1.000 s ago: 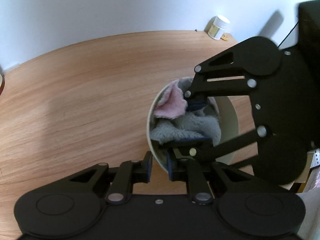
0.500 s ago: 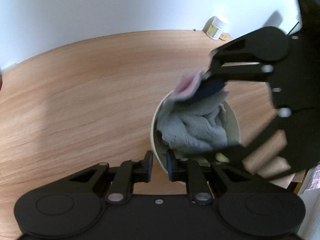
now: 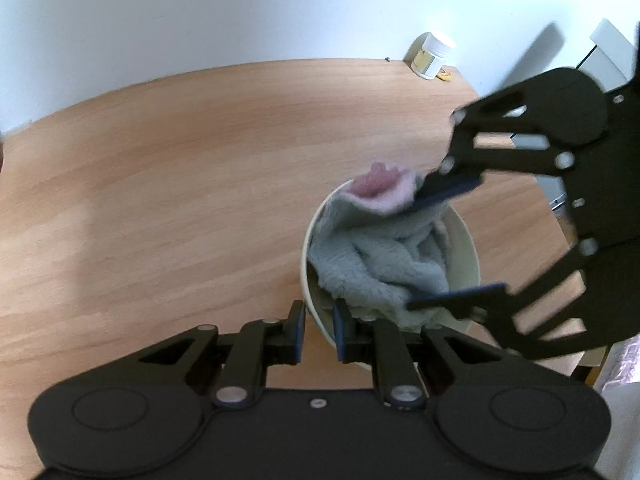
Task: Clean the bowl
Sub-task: 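Scrub the bowl interior with the grey cloth in the right gripper while the left holds the bowl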
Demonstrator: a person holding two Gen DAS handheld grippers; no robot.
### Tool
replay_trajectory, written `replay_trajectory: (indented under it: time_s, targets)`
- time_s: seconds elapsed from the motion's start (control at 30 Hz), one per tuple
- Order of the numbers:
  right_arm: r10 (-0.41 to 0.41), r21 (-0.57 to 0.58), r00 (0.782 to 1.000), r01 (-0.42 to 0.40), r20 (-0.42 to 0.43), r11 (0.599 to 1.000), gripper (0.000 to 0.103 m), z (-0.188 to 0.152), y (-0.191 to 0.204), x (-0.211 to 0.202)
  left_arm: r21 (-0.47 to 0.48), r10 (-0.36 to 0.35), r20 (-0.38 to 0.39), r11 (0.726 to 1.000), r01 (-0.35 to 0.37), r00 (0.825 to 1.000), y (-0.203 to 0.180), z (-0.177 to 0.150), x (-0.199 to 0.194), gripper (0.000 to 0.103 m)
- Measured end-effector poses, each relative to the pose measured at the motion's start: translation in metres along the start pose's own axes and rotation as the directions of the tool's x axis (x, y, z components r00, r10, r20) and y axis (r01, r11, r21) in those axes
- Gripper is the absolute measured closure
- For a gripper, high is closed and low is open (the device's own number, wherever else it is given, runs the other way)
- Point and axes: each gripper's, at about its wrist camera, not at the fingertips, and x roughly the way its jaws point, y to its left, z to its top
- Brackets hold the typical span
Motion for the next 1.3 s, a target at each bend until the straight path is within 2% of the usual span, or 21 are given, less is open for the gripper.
replay_trajectory:
  time_s: [0.07,0.33,0.4,0.5,0.6,0.73,0.87,1.0,1.03,1.13,1.3]
  targets:
    - [-0.007,-0.015,1.0,0.007,-0.027,1.0,0.059,0.002,0.001,0.01,-0.013,-0.004,0.003,1.0,0.004,1.0,0.0,-0.001,0.0,0.089]
    - [-0.032,-0.063,0.992,0.025,-0.124,0.998,0.075,0.011,0.003,0.045,-0.058,-0.014,0.01,0.998,0.015,1.0,0.014,-0.003,0.002,0.088]
    - [-0.018,-0.024,0.992,0.015,-0.127,1.0,0.076,0.012,-0.001,0.046,-0.068,-0.02,0.01,0.997,0.02,1.0,0.017,-0.003,0.002,0.088]
    - [0.058,0.136,0.993,-0.044,-0.104,0.99,0.077,0.011,-0.022,0.046,-0.098,-0.036,0.018,0.994,0.037,0.999,0.023,-0.004,0.002,0.088]
    - [0.101,0.274,0.993,-0.082,-0.056,0.958,0.08,0.007,-0.042,0.04,-0.136,-0.049,0.026,0.989,0.052,0.998,0.032,-0.006,0.003,0.088]
    - [0.115,0.389,0.993,-0.113,0.018,0.914,0.082,0.001,-0.057,0.029,-0.17,-0.051,0.044,0.984,0.057,0.998,0.042,-0.008,0.001,0.088]
    - [0.122,0.488,0.987,-0.156,0.103,0.859,0.082,-0.013,-0.068,0.007,-0.243,-0.086,0.109,0.964,0.11,0.99,0.037,-0.02,-0.027,0.087]
    - [0.152,0.608,0.962,-0.261,0.226,0.75,0.082,-0.033,-0.078,-0.015,-0.3,-0.106,0.157,0.942,0.15,0.982,0.049,-0.029,-0.043,0.087]
    - [0.164,0.629,0.952,-0.294,0.257,0.719,0.082,-0.036,-0.082,-0.015,-0.302,-0.098,0.154,0.943,0.141,0.983,0.05,-0.031,-0.043,0.087]
    - [0.192,0.654,0.937,-0.341,0.29,0.675,0.082,-0.036,-0.083,0.0,-0.31,-0.101,0.137,0.941,0.139,0.985,0.047,-0.034,-0.04,0.088]
    - [0.22,0.673,0.929,-0.368,0.298,0.642,0.082,-0.035,-0.073,0.014,-0.304,-0.118,0.121,0.941,0.15,0.986,0.043,-0.038,-0.034,0.09]
